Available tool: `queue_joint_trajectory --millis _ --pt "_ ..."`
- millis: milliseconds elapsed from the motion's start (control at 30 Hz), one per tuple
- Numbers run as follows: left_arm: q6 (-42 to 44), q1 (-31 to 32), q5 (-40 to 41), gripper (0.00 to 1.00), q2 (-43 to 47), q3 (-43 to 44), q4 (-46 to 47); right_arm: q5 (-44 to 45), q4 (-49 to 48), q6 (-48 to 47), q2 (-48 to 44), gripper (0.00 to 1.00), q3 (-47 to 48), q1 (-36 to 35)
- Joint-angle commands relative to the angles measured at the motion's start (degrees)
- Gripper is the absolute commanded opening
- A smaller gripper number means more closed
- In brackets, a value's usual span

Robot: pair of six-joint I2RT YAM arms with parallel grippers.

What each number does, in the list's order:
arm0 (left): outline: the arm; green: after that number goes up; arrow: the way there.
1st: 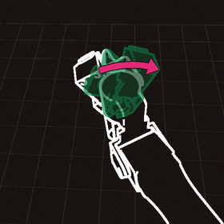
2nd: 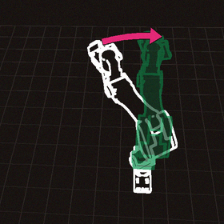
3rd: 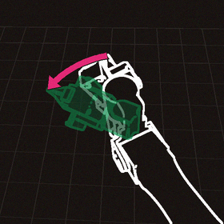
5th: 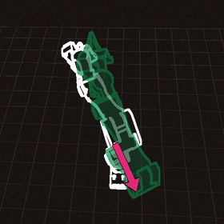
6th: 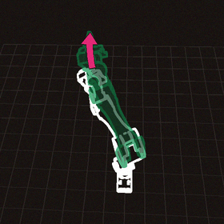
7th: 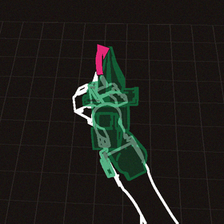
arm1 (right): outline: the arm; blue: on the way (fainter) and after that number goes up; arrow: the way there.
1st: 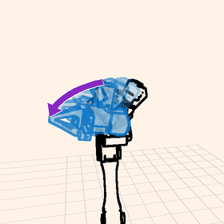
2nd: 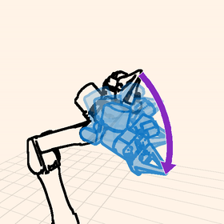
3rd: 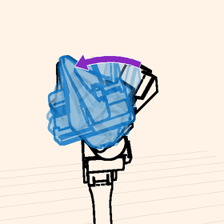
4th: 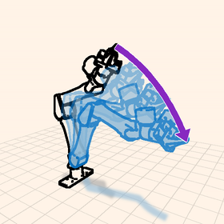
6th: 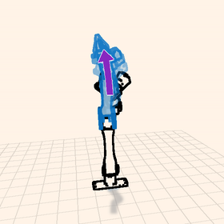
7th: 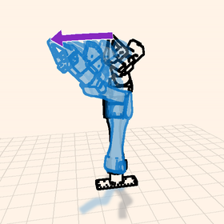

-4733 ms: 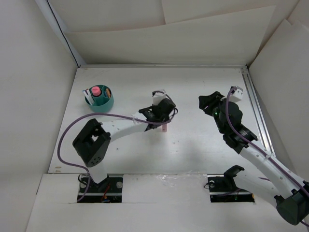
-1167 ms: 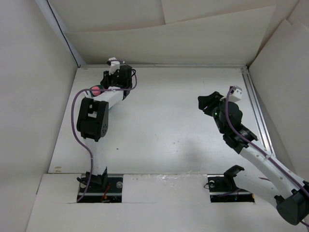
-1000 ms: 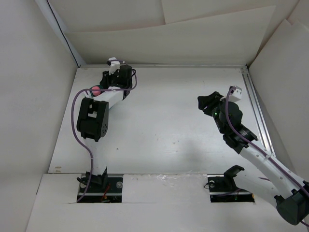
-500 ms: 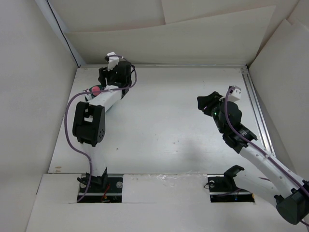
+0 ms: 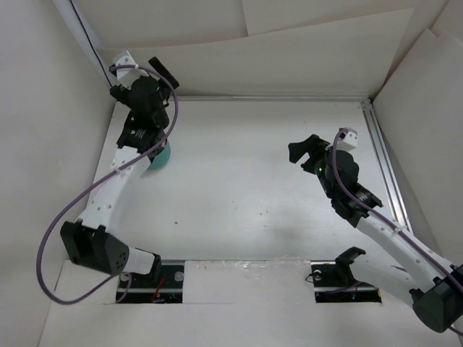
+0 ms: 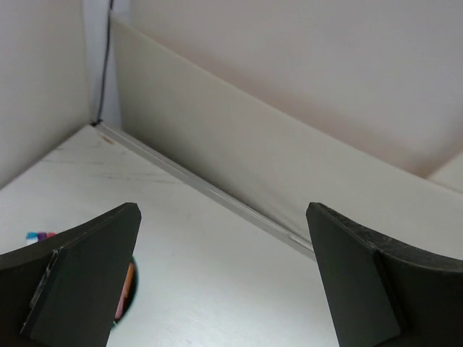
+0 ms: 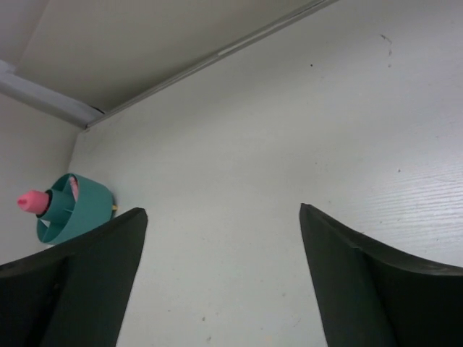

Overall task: Sort the stationery into containers
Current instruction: Reset both arms

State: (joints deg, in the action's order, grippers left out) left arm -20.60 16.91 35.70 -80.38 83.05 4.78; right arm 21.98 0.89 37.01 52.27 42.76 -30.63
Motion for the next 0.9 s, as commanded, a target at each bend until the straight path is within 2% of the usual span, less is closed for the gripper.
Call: queue_joint_trajectory --millis 0,33,267,633,867 --pt "-7.34 -0.03 -8.36 1.0 7.57 -4.81 -3.54 -0.62 -1.94 -0.63 1.86 0.95 2.59 0.4" --pt "-8.05 -0.03 -10.28 1.0 9.35 -8.13 -3.55 -0.62 -1.94 -0.63 1.87 1.0 3.11 0.4" --pt "-9.19 -0.03 -20.65 1.0 25.16 -20.71 -6.88 -0.62 -1.94 -0.63 2.4 1.0 3.12 0.4" --pt "-9.01 -0.03 -37.27 1.0 36.69 -31.43 -9.79 0.0 -1.94 -0.63 1.87 1.0 3.12 0.4" --pt "-11.04 -0.03 -40.45 1.0 42.84 -39.62 -7.24 0.52 -1.94 -0.63 2.4 1.0 3.12 0.4"
